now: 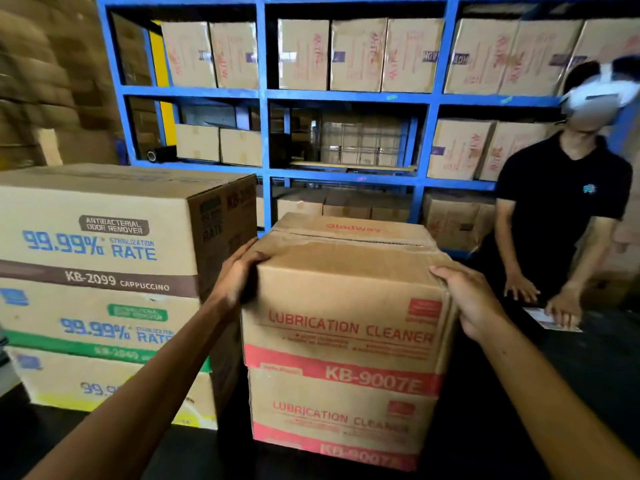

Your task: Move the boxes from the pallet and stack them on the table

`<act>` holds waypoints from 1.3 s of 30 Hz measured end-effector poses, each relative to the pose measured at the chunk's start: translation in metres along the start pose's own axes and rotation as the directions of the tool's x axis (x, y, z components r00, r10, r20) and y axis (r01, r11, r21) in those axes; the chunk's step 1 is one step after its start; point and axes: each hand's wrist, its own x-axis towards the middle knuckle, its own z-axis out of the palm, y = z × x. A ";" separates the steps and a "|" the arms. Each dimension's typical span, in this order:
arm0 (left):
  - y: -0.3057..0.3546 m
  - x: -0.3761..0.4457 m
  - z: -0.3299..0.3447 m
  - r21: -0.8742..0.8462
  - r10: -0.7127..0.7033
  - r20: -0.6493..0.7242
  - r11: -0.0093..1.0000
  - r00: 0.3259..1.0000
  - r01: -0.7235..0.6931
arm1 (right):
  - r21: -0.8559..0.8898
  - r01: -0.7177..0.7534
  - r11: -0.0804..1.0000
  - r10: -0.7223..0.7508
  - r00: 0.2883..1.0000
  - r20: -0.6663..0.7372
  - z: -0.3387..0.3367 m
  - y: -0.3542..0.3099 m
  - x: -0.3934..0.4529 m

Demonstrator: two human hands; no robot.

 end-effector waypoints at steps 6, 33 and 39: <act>-0.003 -0.002 0.006 0.106 0.081 -0.012 0.991 0.997 -0.079 | -0.015 -0.011 1.000 0.011 1.000 0.008 0.004 0.001 0.009; -0.029 -0.389 -0.448 0.542 0.000 -0.493 0.782 0.870 0.307 | 0.088 0.625 0.776 -0.400 0.379 0.835 0.435 0.077 -0.405; -0.039 -0.534 -0.600 0.364 -0.031 -0.794 0.775 0.607 0.516 | 0.065 0.465 0.883 -0.143 0.135 0.981 0.555 0.088 -0.552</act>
